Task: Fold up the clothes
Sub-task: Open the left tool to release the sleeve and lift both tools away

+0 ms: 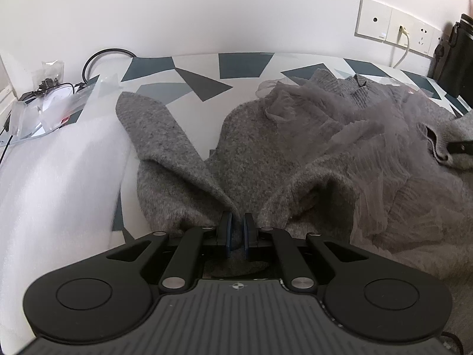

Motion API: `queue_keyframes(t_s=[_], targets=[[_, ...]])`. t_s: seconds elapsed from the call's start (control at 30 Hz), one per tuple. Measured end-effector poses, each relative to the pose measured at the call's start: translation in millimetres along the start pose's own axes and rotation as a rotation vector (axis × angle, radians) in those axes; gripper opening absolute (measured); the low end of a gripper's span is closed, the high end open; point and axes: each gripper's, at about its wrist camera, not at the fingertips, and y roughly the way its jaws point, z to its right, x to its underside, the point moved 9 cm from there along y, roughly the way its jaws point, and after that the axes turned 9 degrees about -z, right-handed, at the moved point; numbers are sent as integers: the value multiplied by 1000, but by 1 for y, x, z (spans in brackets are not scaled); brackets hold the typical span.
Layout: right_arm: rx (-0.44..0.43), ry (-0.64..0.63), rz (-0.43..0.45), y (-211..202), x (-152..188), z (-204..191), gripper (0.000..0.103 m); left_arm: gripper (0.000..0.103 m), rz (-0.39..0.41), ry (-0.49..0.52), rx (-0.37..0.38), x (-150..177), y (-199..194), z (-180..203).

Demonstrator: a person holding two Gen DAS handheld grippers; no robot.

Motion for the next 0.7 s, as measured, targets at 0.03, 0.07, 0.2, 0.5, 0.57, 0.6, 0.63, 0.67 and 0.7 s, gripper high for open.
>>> queue_keyframes(t_s=[0.03,0.07,0.2,0.5,0.57,0.6,0.63,0.67,0.7], targets=[[-1,21,-8,-6,1,3,59,9,-1,-7,5,-2,-1,-1],[-7,52,-2,-15,0,6,61,9,6,-21,12,-6,-5,-3],[-101,199,67,-63,-15,26,63,15,85,-87,51,-36,-32,-8],[-187,321,311,-167,-76,51,65,35,257,-38,124,-110,-80,18],[-200,307,362,-186,-87,48,68,36,291,-18,124,-124,-87,21],[-205,295,389,-195,-92,47,71,36,306,-11,125,-130,-89,21],[-209,277,416,-203,-98,45,72,36,321,-5,127,-137,-92,21],[-213,257,441,-209,-103,43,74,36,332,4,127,-142,-93,21],[-209,235,458,-213,-107,41,75,36,338,17,127,-146,-93,20]])
